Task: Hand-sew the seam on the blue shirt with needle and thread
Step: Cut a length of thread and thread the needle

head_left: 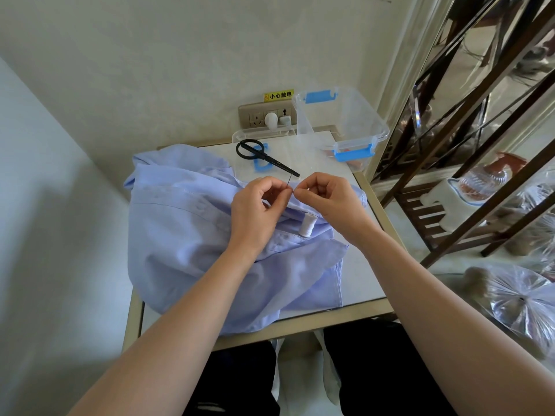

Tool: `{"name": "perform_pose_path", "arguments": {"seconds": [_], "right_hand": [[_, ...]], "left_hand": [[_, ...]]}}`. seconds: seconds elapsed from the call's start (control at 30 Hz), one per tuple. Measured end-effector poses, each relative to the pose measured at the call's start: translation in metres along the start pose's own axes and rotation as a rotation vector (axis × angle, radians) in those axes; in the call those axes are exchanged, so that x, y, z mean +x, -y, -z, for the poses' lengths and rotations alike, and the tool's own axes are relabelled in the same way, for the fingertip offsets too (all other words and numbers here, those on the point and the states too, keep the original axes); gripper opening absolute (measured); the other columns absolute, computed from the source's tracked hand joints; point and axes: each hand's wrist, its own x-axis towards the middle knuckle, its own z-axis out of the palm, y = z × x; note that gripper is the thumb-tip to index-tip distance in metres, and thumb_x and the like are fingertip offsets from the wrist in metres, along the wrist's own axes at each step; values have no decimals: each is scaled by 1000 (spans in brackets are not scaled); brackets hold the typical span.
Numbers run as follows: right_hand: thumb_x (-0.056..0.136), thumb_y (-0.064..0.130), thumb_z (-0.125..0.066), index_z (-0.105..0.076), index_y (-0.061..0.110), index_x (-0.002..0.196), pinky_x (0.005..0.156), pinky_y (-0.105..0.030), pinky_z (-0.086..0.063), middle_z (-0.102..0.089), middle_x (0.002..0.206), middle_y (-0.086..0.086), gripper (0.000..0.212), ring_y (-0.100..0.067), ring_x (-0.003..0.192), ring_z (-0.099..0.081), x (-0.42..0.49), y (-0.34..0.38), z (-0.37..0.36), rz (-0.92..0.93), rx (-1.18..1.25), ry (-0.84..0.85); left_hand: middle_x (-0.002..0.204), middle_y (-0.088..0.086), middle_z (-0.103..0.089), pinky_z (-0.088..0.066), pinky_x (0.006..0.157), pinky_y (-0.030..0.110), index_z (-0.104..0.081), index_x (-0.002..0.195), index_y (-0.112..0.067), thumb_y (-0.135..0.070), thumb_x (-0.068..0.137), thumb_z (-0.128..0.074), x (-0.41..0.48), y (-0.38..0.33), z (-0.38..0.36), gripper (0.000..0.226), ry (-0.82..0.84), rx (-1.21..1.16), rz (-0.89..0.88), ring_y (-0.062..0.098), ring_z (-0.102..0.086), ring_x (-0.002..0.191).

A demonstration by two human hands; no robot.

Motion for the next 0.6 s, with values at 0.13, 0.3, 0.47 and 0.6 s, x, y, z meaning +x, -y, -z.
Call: {"name": "perform_pose_path", "arguments": {"seconds": [0.13, 0.3, 0.47, 0.6], "right_hand": [[89, 8, -68, -64, 9, 79, 48, -10, -27, -37, 52, 4, 11, -2, 45, -30, -1, -1, 0, 12, -1, -14], [88, 9, -71, -69, 1, 87, 50, -10, -29, -35, 51, 4, 8, -4, 46, -29, -1, -4, -3, 41, -5, -33], [86, 14, -74, -68, 11, 78, 49, -12, -25, -27, 47, 5, 11, -6, 45, -22, 1, -8, -6, 57, -37, -69], [86, 13, -73, -67, 17, 72, 48, -11, -24, -25, 43, 12, 16, -7, 42, -22, 2, -12, -8, 26, -44, -123]], "left_hand": [[75, -8, -68, -52, 67, 27, -68, 80, -19, -16, 90, -67, -2, 2, -1, 10, -10, -21, 9, 13, -63, 71], [71, -9, -68, -50, 66, 23, -68, 77, -20, -13, 88, -68, -3, 2, -2, 12, -23, -59, 55, 9, -61, 67], [70, -9, -67, -52, 67, 27, -69, 77, -18, -13, 86, -67, -3, 6, -3, 11, -19, -84, 96, 10, -61, 66], [72, -7, -68, -53, 67, 29, -70, 79, -15, -14, 85, -66, -4, 11, -4, 8, -18, -91, 127, 11, -61, 67]]}}
